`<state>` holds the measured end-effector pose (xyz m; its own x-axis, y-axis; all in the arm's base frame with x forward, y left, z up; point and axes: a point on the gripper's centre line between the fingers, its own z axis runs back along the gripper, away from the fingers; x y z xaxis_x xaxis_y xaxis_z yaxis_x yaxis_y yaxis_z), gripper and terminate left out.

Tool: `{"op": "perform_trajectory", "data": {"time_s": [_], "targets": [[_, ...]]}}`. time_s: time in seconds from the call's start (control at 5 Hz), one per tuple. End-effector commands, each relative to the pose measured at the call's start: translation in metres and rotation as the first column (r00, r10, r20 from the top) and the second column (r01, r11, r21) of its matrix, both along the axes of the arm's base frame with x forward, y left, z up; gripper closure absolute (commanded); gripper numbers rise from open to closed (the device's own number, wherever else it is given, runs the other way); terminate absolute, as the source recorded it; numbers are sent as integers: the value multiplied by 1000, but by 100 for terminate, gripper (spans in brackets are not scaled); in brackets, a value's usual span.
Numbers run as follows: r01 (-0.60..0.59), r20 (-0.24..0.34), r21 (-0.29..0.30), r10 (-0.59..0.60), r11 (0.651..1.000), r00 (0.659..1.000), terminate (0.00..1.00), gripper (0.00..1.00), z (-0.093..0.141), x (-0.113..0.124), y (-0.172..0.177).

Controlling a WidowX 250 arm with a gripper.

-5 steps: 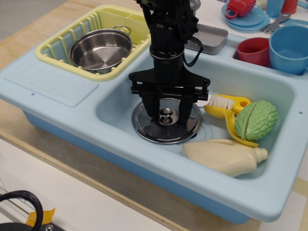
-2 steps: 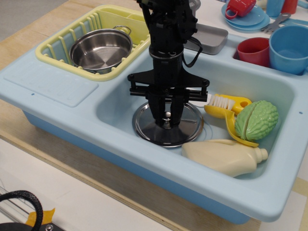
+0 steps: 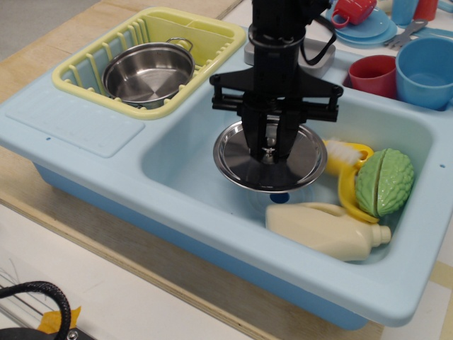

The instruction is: Put lid on pot or pan

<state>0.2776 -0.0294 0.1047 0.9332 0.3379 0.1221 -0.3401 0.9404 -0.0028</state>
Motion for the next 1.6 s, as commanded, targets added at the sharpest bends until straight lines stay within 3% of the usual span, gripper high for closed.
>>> {"op": "perform_trajectory", "data": {"time_s": [0.0,0.2,0.6,0.8,1.0,1.4], "targets": [[-39,116,51,33,998,993,0,100,38,5,22],[-64,170,94,47,994,984,0,100,50,9,47],[-155,245,71,133,985,960,0,100,55,25,103],[-197,259,65,174,978,950,0,100,55,26,129],[-222,235,45,205,974,950,0,100,50,28,154],[-205,236,8,198,979,951,0,100,32,38,180]]}}
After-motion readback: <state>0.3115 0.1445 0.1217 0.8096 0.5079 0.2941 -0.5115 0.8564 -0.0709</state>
